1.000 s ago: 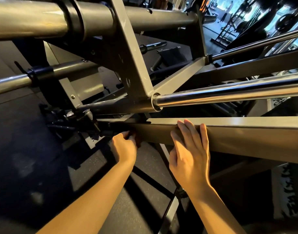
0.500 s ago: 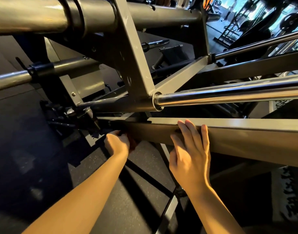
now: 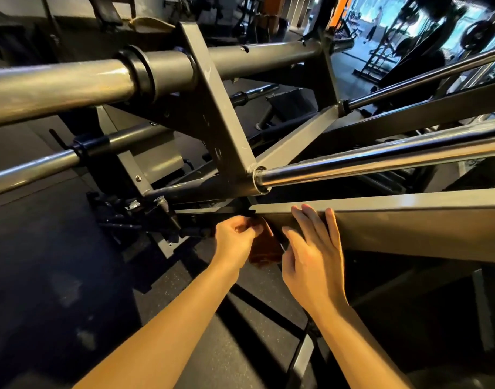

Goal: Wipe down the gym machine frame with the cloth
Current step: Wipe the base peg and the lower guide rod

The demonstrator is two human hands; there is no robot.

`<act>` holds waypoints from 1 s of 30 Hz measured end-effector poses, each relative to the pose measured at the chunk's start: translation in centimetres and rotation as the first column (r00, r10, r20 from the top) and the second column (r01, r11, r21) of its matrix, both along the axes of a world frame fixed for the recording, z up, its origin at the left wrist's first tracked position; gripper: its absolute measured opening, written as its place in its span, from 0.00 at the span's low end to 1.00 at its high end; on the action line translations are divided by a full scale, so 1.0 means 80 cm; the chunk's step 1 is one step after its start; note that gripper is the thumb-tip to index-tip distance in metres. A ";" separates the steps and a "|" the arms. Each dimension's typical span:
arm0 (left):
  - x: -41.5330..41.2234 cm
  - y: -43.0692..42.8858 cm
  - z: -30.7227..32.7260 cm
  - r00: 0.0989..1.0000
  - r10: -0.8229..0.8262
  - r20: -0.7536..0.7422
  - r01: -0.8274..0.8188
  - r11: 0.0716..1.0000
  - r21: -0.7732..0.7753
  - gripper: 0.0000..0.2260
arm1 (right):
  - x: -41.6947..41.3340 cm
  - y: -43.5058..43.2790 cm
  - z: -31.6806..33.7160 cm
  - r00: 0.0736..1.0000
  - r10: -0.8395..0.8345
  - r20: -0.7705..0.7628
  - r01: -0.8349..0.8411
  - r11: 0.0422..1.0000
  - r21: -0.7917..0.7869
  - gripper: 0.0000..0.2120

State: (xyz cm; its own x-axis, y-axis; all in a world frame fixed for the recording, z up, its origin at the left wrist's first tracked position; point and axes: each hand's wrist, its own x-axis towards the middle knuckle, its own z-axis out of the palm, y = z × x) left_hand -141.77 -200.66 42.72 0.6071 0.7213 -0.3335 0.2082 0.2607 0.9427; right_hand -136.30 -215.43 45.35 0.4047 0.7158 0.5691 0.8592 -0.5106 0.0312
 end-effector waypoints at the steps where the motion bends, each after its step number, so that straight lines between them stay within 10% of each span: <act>1: -0.005 0.004 0.007 1.000 -0.015 0.001 0.015 1.000 0.022 0.04 | -0.002 0.002 0.002 1.000 0.007 -0.026 -0.007 1.000 0.019 0.17; 7: -0.056 0.046 0.050 1.000 0.016 -0.004 -0.015 0.984 0.176 0.05 | -0.039 0.040 0.015 0.867 0.116 -0.485 0.000 0.973 0.231 0.12; 15: -0.095 0.097 0.134 0.948 -0.290 0.131 0.237 0.918 0.317 0.11 | -0.047 0.097 0.072 0.186 0.376 -0.908 0.149 0.903 0.404 0.13; 18: -0.091 0.121 0.159 0.941 -0.333 0.065 0.268 0.847 0.459 0.12 | -0.044 0.112 0.103 0.094 0.447 -0.890 0.128 0.881 0.456 0.07; 23: -0.076 0.157 0.197 0.954 -0.281 -0.099 0.261 0.625 0.736 0.16 | -0.020 0.125 0.145 0.510 0.314 -0.801 0.230 0.848 0.478 0.04; 26: -0.068 0.173 0.218 0.987 -0.048 -0.153 0.160 0.241 0.957 0.18 | -0.001 0.148 0.163 0.884 -0.040 -0.466 0.265 0.863 0.429 0.04; 30: -0.053 0.197 0.231 0.985 0.119 -0.126 0.134 -0.058 0.989 0.23 | 0.005 0.202 0.150 0.911 -0.274 -0.307 0.317 0.943 0.101 0.10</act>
State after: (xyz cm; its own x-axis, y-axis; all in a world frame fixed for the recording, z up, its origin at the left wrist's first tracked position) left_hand -146.03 -184.90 61.21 0.6574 0.3614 0.6612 0.3444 -0.9246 0.1629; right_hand -135.88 -199.30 57.35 0.7451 0.4561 0.4867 0.6292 -0.7226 -0.2862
